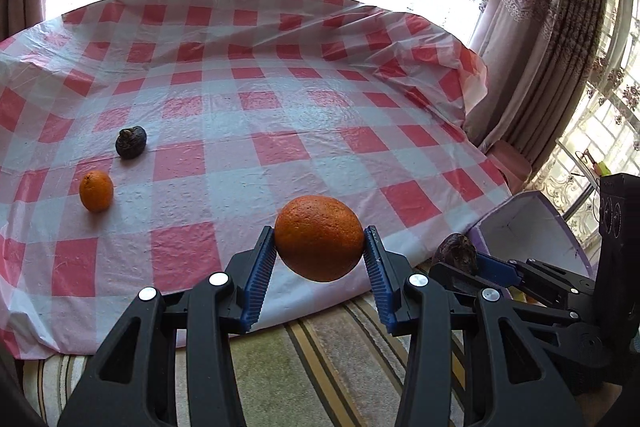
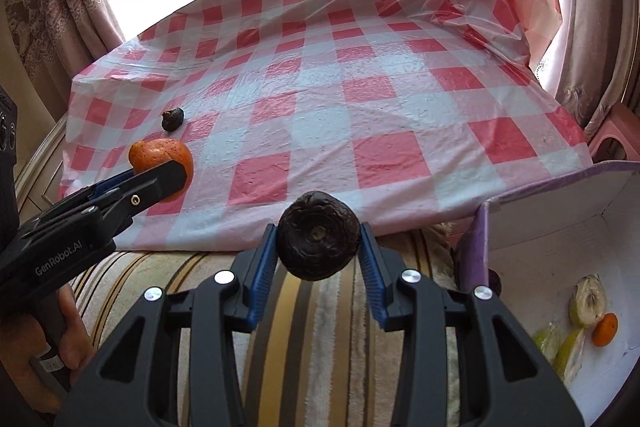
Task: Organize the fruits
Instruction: 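Carry the orange and dark fruit with both grippers over the white box, then lower both grippers into the box and open them to release the fruits, then withdraw both grippers from the box toward the last orange and dark fruit, then close the left gripper on the orange while the right gripper grasps the dark fruit, then lift the orange and dark fruit with both grippers and carry them over the box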
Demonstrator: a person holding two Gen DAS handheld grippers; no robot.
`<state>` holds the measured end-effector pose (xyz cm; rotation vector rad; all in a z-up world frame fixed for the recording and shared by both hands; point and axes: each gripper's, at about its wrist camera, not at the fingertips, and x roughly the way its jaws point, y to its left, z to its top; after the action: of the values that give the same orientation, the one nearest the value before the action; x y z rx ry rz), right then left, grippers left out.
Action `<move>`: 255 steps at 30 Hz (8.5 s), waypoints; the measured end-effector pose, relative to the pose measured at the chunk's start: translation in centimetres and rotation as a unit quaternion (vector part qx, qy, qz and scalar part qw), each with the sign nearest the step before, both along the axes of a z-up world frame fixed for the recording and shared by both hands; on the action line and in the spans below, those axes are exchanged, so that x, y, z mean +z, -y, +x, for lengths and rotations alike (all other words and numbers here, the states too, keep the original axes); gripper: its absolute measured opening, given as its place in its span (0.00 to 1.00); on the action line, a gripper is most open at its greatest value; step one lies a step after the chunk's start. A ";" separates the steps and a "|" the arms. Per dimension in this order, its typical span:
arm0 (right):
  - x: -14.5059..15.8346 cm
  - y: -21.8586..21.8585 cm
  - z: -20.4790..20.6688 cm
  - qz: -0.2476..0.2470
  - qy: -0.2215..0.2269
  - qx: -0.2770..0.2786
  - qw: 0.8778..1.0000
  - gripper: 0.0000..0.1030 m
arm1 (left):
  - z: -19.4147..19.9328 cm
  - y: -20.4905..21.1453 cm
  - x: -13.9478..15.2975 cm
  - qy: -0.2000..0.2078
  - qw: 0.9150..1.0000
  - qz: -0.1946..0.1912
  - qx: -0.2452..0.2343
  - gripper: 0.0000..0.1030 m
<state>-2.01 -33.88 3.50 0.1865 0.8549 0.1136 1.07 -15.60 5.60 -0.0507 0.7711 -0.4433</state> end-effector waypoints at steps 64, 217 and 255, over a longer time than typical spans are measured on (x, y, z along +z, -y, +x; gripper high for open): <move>-4.3 21.7 -6.5 -0.118 -0.100 -0.248 0.956 0.40 | -9.3 25.3 -6.9 -0.025 0.929 0.184 -0.321 0.41; -3.5 -26.8 22.9 -0.102 -0.001 0.162 0.982 0.40 | 8.5 -21.5 -4.3 -0.019 0.962 -0.026 0.270 0.32; -1.6 -20.9 15.0 -0.071 -0.003 0.130 0.989 0.39 | 7.3 -18.7 -3.2 0.001 0.968 0.017 0.250 0.32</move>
<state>12.99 -13.01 1.88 -0.0591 0.8876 0.2952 8.33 3.09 2.39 -0.2077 0.7322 0.0504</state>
